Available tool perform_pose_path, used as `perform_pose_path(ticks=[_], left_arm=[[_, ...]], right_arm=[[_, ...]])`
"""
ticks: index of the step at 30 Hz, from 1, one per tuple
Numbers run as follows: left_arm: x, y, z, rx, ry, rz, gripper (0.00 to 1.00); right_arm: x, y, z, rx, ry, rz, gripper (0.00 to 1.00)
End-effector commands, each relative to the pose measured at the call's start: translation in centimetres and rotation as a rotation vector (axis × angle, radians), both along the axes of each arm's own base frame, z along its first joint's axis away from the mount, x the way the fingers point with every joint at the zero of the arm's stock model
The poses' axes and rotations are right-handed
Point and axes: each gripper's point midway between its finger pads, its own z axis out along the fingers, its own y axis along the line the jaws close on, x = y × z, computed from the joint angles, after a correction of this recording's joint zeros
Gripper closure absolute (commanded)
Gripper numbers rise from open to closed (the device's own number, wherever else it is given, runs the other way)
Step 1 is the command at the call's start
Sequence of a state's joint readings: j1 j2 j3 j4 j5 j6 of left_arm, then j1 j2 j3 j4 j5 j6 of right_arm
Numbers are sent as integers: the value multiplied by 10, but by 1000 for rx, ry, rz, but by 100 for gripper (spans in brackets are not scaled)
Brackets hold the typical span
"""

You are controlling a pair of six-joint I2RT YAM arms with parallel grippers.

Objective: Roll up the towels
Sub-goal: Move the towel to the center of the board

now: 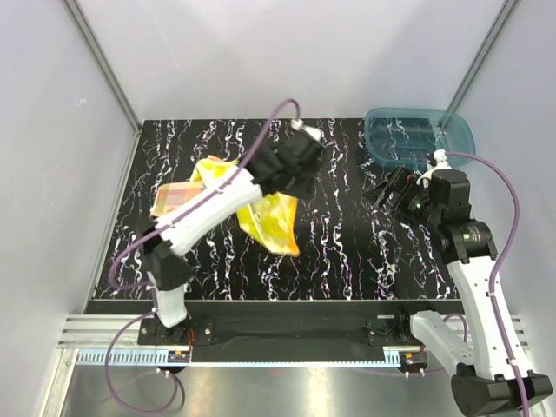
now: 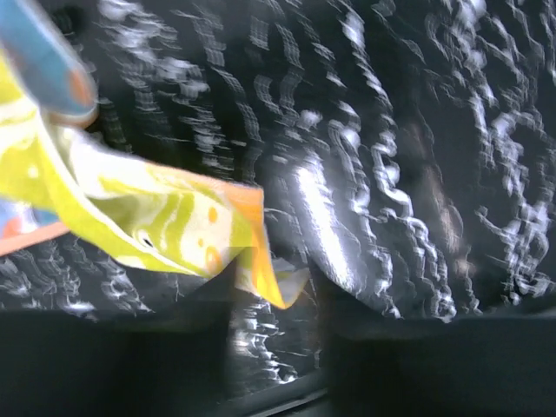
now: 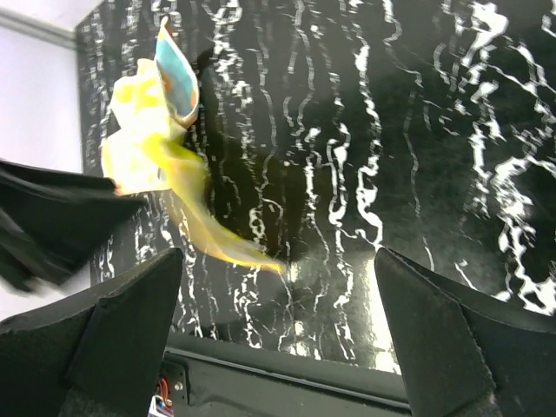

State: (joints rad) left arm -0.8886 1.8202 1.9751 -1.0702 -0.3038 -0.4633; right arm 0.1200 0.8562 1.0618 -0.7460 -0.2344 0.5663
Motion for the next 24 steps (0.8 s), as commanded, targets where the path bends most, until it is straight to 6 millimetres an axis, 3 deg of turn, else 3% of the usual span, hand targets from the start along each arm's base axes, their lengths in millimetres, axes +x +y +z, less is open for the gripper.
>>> perform_pose_path(ticks=[1, 3, 4, 5, 7, 8, 11, 12, 14, 15, 16, 18, 19, 22, 23, 24], left_arm=[[-15, -38, -20, -63, 99, -54, 28], [-11, -33, -23, -45, 79, -34, 20], [-5, -26, -12, -55, 46, -14, 11], [-2, -15, -18, -32, 35, 5, 8], [14, 7, -2, -84, 1, 56, 6], [15, 20, -15, -73, 28, 70, 6], [36, 66, -12, -96, -4, 170, 8], [36, 83, -30, -64, 20, 199, 8], [49, 118, -28, -67, -10, 278, 8], [50, 131, -34, -55, -5, 302, 8], [55, 156, -48, -42, 8, 358, 8], [58, 179, -55, -57, 16, 403, 8], [61, 203, -67, -57, 35, 460, 8], [66, 235, -75, -86, 49, 524, 8], [65, 239, -81, -84, 65, 522, 9], [66, 245, -84, -82, 70, 534, 9]], right_arm=[[-1, -14, 3, -38, 11, -81, 0], [0, -11, -5, -33, 37, -69, 0], [3, -7, -11, -27, 59, -50, 0], [5, -2, -15, -12, 73, -29, 0], [11, 17, -25, 50, 102, 58, 0], [18, 24, -24, 77, 86, 90, 0], [26, 50, -45, 146, 166, 182, 1], [29, 60, -49, 139, 169, 211, 1], [38, 71, -71, 121, 238, 227, 1], [42, 80, -76, 112, 247, 244, 1], [49, 83, -94, 102, 302, 240, 2], [59, 88, -108, 75, 338, 231, 3], [64, 91, -128, 53, 395, 226, 4], [79, 91, -148, -21, 452, 202, 8], [81, 93, -167, -43, 504, 204, 9], [89, 96, -169, -59, 501, 205, 10]])
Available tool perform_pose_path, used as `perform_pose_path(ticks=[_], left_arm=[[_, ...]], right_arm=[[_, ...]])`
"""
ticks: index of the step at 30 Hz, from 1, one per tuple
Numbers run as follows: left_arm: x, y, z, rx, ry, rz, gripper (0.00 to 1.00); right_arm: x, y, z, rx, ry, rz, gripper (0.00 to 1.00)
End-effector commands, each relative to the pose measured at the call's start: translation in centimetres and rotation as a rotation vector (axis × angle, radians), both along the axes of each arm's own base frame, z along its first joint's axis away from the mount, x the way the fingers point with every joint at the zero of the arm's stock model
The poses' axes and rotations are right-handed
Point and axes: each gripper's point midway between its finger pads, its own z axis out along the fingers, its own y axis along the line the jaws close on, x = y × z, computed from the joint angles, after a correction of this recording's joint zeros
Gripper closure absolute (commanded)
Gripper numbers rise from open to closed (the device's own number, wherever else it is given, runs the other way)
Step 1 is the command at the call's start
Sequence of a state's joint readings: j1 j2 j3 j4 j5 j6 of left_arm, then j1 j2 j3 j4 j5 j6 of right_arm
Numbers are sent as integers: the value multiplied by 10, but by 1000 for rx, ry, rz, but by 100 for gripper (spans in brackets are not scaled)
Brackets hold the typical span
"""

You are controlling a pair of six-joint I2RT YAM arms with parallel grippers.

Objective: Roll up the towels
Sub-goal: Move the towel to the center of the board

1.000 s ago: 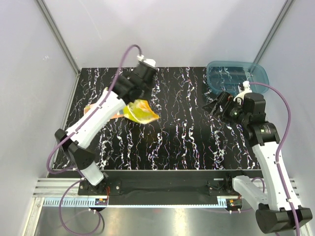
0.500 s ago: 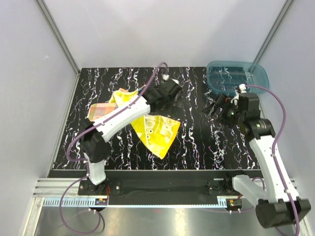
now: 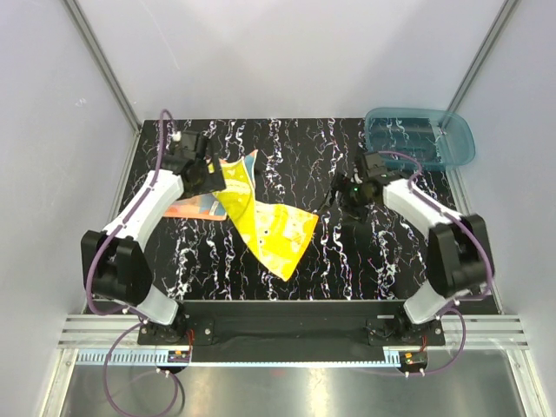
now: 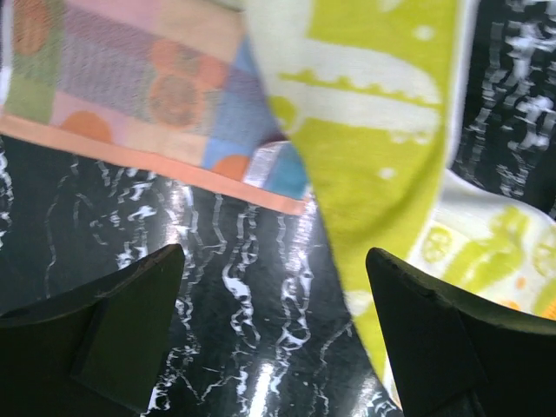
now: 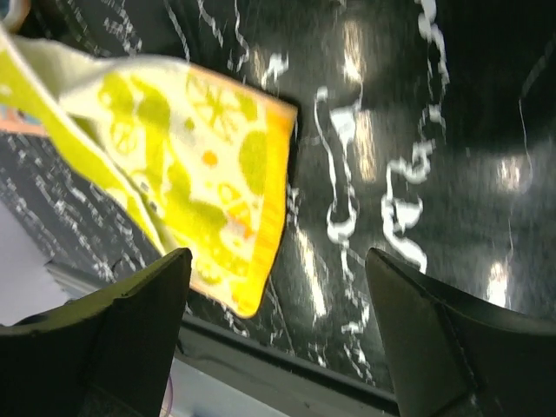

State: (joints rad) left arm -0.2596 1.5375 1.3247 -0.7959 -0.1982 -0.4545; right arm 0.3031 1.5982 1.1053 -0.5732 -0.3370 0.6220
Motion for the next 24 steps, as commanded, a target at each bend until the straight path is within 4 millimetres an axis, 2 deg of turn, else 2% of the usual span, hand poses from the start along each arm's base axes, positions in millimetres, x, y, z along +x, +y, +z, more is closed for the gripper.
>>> perform_pose_path(ticks=[1, 3, 4, 6, 7, 9, 10, 16, 20, 21, 24], left_arm=[[15, 11, 9, -48, -71, -3, 9], [17, 17, 6, -47, -66, 4, 9], [20, 22, 3, -48, -63, 20, 9], [22, 27, -2, -56, -49, 40, 9], [25, 34, -5, -64, -46, 63, 9], [27, 40, -14, -79, -23, 93, 9], [29, 47, -17, -85, -21, 116, 9], [32, 59, -25, -118, -13, 169, 9], [36, 65, -36, -121, 6, 198, 9], [38, 68, -44, -122, 23, 211, 9], [44, 67, -52, -143, 41, 226, 9]], right_arm=[[29, 9, -12, -64, -21, 17, 12], [37, 15, -19, -71, -14, 24, 15], [39, 17, -31, -73, 11, 27, 18], [45, 25, -34, -51, 10, 37, 23], [45, 28, -43, -57, 29, 42, 25], [48, 36, -45, -58, 33, 56, 26], [48, 39, -52, -63, 47, 63, 27], [50, 54, -70, -74, 77, 90, 35], [48, 53, -79, -80, 93, 90, 53], [47, 54, -81, -78, 97, 92, 61], [46, 54, -82, -77, 97, 105, 71]])
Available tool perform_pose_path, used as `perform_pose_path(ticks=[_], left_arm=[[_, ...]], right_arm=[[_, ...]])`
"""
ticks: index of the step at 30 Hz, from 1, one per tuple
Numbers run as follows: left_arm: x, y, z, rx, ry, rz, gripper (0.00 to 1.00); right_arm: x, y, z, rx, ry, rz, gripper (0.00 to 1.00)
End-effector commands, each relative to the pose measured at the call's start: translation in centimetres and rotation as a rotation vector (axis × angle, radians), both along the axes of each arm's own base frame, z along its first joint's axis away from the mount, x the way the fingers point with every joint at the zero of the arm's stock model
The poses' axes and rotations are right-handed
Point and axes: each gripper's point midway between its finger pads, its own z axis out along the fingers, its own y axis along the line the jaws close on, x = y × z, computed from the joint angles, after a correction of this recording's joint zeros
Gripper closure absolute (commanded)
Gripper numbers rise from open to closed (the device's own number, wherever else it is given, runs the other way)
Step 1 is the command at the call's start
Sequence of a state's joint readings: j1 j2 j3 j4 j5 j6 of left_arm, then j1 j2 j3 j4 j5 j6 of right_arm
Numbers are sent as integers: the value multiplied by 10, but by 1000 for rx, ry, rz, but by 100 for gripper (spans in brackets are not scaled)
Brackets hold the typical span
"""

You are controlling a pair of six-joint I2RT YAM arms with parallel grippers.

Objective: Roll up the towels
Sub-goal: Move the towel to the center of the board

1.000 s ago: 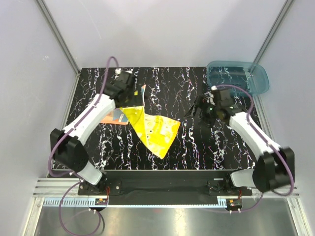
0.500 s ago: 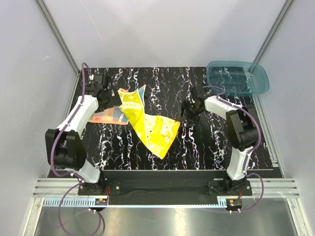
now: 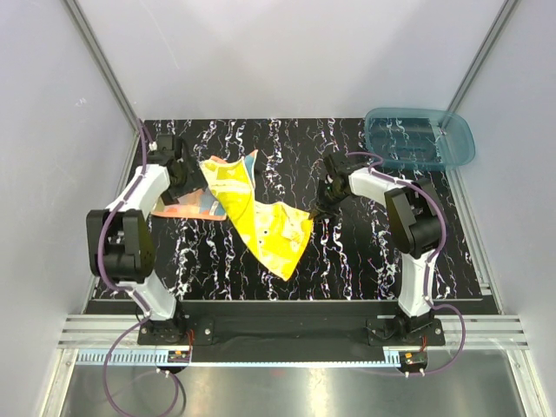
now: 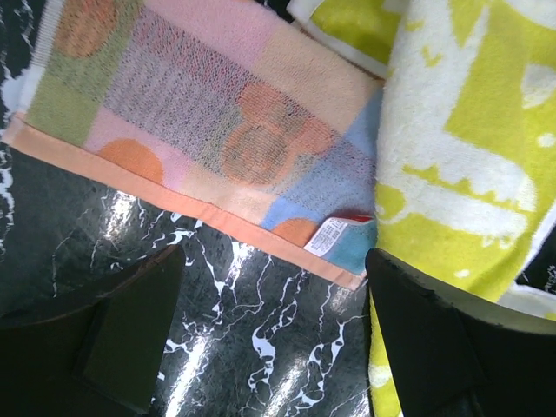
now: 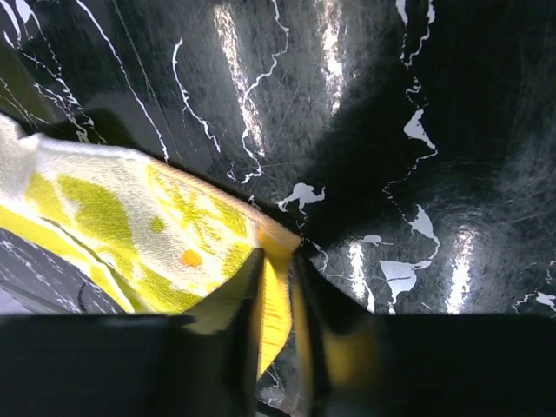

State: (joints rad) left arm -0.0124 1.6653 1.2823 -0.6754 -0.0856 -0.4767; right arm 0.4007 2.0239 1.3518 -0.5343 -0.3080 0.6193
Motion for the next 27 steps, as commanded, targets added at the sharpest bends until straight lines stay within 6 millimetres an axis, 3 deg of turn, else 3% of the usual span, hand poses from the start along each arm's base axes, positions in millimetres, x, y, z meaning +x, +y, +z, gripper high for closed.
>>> perform_pose_path(ticks=[1, 6, 9, 13, 16, 21, 27], left_arm=[[19, 8, -8, -46, -18, 46, 9], [31, 19, -20, -48, 4, 85, 8], [38, 24, -35, -30, 36, 93, 8], [42, 23, -62, -42, 91, 94, 10], [43, 27, -72, -23, 120, 107, 10], [41, 35, -89, 10, 191, 120, 11], [37, 53, -96, 25, 234, 155, 12]], right_arm=[[5, 4, -2, 0, -25, 22, 79], [5, 3, 4, 4, -39, 42, 100], [7, 2, 18, -1, -68, 48, 100], [14, -2, 51, -19, -131, 72, 100], [18, -7, 78, -39, -185, 78, 100], [31, -40, 132, -106, -277, 43, 100], [45, -116, 178, -163, -335, -96, 100]])
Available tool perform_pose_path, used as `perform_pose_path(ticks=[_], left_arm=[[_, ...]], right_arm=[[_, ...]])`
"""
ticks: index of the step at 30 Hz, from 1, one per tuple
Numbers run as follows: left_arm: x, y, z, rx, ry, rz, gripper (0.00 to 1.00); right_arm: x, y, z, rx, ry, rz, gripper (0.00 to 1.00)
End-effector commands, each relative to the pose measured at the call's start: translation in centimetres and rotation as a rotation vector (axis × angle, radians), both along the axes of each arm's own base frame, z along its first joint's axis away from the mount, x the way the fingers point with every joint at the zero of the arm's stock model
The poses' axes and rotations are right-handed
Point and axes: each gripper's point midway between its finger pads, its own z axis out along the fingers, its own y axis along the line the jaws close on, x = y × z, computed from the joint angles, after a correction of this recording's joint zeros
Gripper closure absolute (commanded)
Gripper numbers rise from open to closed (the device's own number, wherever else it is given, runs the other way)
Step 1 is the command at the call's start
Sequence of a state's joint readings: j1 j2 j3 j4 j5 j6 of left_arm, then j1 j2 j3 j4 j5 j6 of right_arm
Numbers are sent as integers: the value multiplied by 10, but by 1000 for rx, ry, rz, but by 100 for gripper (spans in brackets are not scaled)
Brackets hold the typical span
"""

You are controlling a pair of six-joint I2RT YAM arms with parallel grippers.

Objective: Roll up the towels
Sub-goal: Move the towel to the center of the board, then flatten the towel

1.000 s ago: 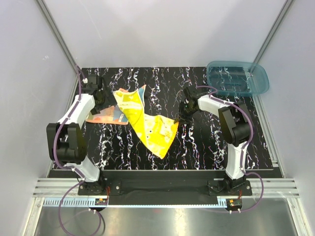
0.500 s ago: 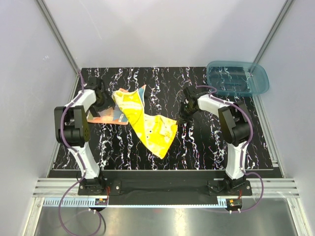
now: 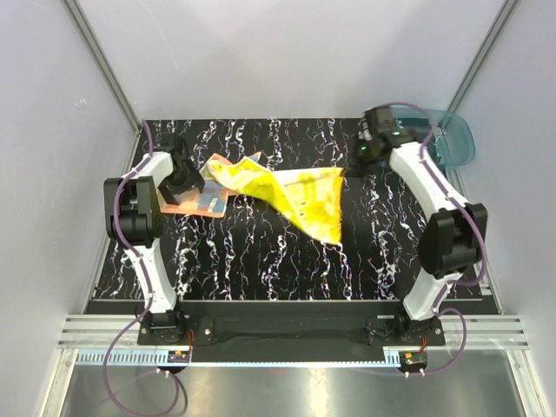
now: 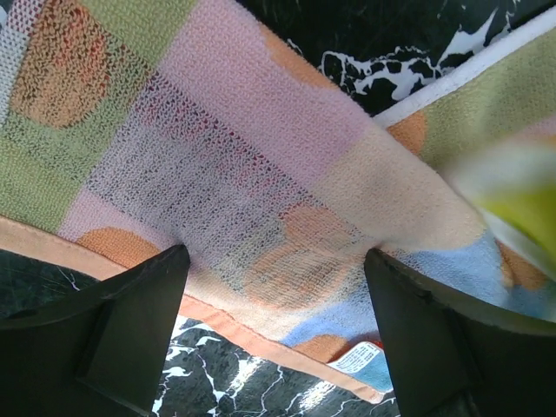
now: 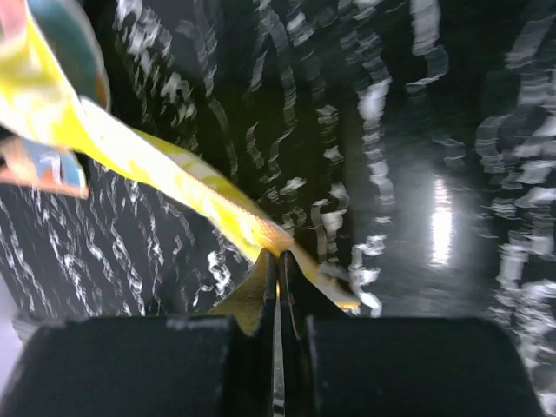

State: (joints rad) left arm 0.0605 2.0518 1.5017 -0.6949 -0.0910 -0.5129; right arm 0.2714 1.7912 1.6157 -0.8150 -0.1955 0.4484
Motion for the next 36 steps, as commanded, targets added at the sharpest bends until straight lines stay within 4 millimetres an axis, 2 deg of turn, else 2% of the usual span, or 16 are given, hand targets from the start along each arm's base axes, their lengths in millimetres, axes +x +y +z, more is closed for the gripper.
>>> perform_pose_path(ticks=[1, 4, 8, 11, 13, 14, 16, 18, 22, 23, 25, 26, 30, 31, 32, 36], left_arm=[[-7, 27, -15, 42, 59, 53, 12], [-8, 46, -13, 47, 69, 98, 12], [-14, 85, -11, 54, 84, 199, 12], [-13, 99, -2, 29, 52, 249, 17], [-16, 98, 7, 39, 29, 252, 17], [-9, 93, 24, 43, -35, 239, 17], [-7, 83, 37, 66, -84, 216, 17], [1, 62, 66, 112, -156, 146, 16], [20, -3, 105, 114, -271, -36, 14], [24, -34, 111, 95, -293, -116, 14], [31, -74, 112, 37, -311, -237, 13], [37, -106, 121, 15, -339, -312, 13], [43, -181, 117, -59, -342, -496, 13], [43, -192, 99, -60, -298, -520, 13], [43, -219, 105, -113, -313, -579, 13], [36, -272, 78, -180, -267, -673, 13]], right_arm=[[-4, -60, 31, -86, -34, -97, 100], [-5, -87, 42, -109, -61, -170, 100], [-14, -93, 31, -135, -23, -192, 100], [-19, -98, 20, -163, 14, -199, 100], [-20, -98, 16, -161, 25, -194, 100], [-22, -97, 15, -157, 29, -190, 100], [-23, -94, 14, -145, 33, -184, 100], [-25, -93, 14, -142, 35, -179, 100], [-27, -93, 13, -136, 39, -180, 100], [-27, -92, 15, -128, 37, -183, 100], [-27, -87, 17, -102, 38, -177, 100], [-28, -86, 18, -94, 39, -177, 100], [-32, -84, 16, -82, 48, -174, 100], [-33, -85, 14, -84, 53, -174, 100], [-33, -84, 15, -83, 51, -174, 100], [-36, -83, 10, -79, 61, -172, 100]])
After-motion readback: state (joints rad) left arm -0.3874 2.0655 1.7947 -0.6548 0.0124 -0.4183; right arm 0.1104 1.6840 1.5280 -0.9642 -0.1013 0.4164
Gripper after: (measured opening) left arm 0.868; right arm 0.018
